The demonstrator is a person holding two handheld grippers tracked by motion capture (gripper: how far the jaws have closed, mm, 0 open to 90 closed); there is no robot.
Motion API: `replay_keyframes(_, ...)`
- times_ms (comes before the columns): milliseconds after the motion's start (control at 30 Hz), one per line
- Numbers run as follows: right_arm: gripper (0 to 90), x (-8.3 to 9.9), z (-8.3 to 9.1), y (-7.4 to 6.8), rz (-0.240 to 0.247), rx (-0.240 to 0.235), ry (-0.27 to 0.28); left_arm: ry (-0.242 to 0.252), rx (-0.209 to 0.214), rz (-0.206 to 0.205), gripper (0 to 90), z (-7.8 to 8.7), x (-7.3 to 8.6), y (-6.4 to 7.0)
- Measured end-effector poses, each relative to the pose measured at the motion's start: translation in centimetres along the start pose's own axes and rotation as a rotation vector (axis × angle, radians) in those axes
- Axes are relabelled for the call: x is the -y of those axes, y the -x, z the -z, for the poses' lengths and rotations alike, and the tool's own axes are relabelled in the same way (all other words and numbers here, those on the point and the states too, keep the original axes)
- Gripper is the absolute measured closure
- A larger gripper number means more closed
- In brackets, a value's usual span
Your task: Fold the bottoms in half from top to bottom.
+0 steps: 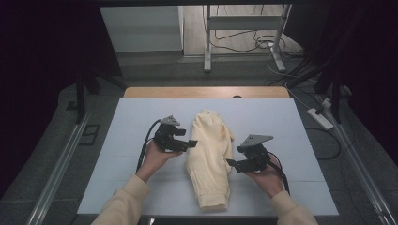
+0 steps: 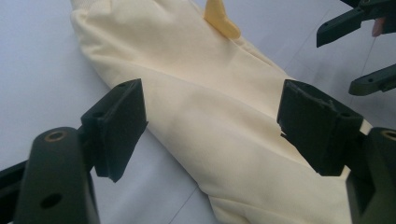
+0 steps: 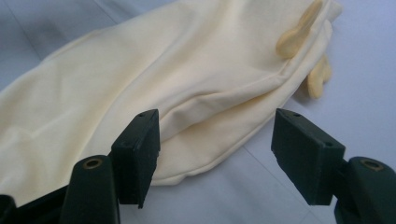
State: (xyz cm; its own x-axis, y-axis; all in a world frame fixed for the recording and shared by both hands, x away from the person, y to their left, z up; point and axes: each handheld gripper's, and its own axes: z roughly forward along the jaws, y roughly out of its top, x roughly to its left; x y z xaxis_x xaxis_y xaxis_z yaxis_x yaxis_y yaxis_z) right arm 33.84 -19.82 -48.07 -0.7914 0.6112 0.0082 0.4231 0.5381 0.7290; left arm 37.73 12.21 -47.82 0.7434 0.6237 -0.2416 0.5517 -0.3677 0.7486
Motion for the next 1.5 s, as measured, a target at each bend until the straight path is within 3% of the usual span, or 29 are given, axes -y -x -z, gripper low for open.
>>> replay_keyframes(500,32.7,-1.8,-0.6,1.8,-0.033,0.02,0.008,-0.017,0.0,-0.004,23.5,-1.0,-0.3,-0.3)
replay_keyframes(1000,32.7,-2.5,-1.1,3.3,-0.051,0.03,0.014,-0.003,-0.02,0.014,24.0,-0.8,-0.7,-1.2)
replay_keyframes(1133,32.6,-2.9,-1.6,3.8,-0.041,0.035,-0.001,-0.005,-0.028,0.029,24.2,-0.8,-0.6,-1.8)
replay_keyframes(1300,32.6,-3.7,-2.6,4.8,-0.068,0.026,-0.01,-0.033,-0.045,0.042,24.0,-1.7,-1.2,-2.7)
replay_keyframes(1500,32.6,-4.9,-3.8,5.1,-0.066,0.035,-0.01,-0.054,-0.058,0.043,24.0,-2.7,-2.1,-3.5)
